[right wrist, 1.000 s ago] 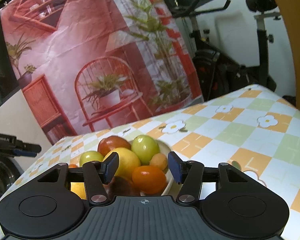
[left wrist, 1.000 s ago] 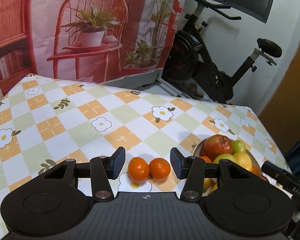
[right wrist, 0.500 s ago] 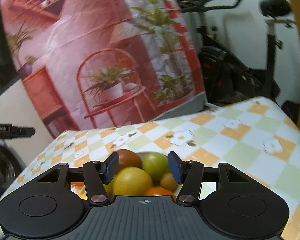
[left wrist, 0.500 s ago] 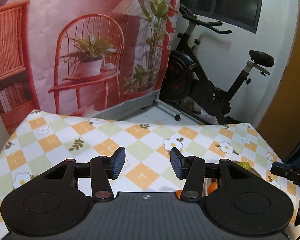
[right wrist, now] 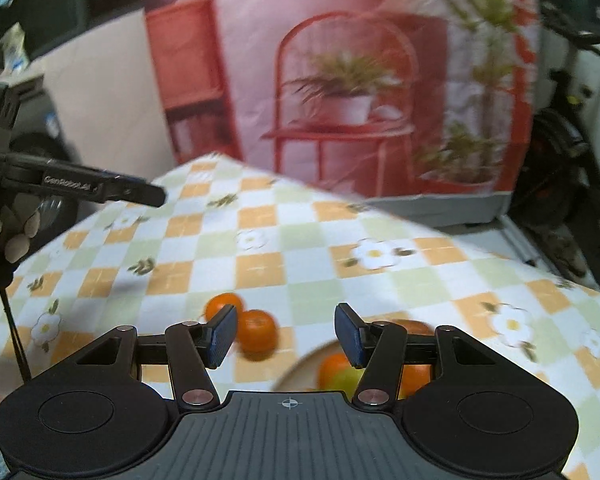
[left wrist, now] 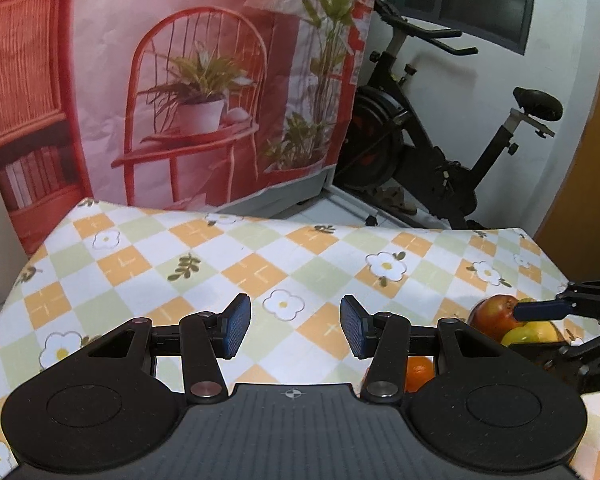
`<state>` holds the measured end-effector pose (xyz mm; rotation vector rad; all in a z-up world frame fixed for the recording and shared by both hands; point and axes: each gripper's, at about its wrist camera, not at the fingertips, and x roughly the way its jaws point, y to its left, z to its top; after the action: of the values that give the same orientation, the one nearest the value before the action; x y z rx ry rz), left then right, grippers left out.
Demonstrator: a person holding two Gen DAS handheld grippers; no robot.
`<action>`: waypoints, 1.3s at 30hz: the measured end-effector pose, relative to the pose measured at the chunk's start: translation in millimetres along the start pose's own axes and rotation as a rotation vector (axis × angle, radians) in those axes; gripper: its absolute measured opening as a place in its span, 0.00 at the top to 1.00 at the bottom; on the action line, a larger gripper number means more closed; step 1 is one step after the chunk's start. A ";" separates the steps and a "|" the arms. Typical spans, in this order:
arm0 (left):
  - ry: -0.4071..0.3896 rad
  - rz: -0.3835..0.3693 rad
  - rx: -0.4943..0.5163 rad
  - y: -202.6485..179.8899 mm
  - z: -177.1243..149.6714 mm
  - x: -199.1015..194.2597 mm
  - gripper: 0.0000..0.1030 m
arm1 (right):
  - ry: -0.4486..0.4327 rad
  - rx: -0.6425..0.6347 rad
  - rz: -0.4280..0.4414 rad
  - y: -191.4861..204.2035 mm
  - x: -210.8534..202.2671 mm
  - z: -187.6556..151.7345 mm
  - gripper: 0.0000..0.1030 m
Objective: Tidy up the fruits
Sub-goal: 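Withdraw both tools and move them to the two tangerines on the cloth, then clamp one tangerine between the left and right tools and lift it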
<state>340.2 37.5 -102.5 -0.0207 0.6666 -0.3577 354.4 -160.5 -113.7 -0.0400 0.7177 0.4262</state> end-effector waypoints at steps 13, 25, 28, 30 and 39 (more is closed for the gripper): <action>0.009 -0.016 -0.095 29.2 -14.1 7.4 0.50 | 0.280 -0.196 -0.028 23.7 70.8 21.2 0.55; 0.030 -0.036 -0.120 33.5 -20.4 13.6 0.50 | 0.387 -0.259 0.021 33.9 104.0 23.8 0.57; 0.031 -0.041 -0.123 32.6 -20.1 14.3 0.50 | 0.406 -0.271 0.022 35.4 109.7 24.4 0.57; 0.035 -0.043 -0.121 32.5 -19.4 16.1 0.50 | 0.409 -0.273 0.026 35.8 112.6 24.6 0.60; 0.055 -0.064 -0.113 26.1 -19.6 20.9 0.50 | 0.423 -0.247 0.042 31.5 116.9 20.6 0.67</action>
<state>351.8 56.9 -133.9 -0.1398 0.7409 -0.3826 433.4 -85.4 -170.1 -0.3563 1.0792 0.5524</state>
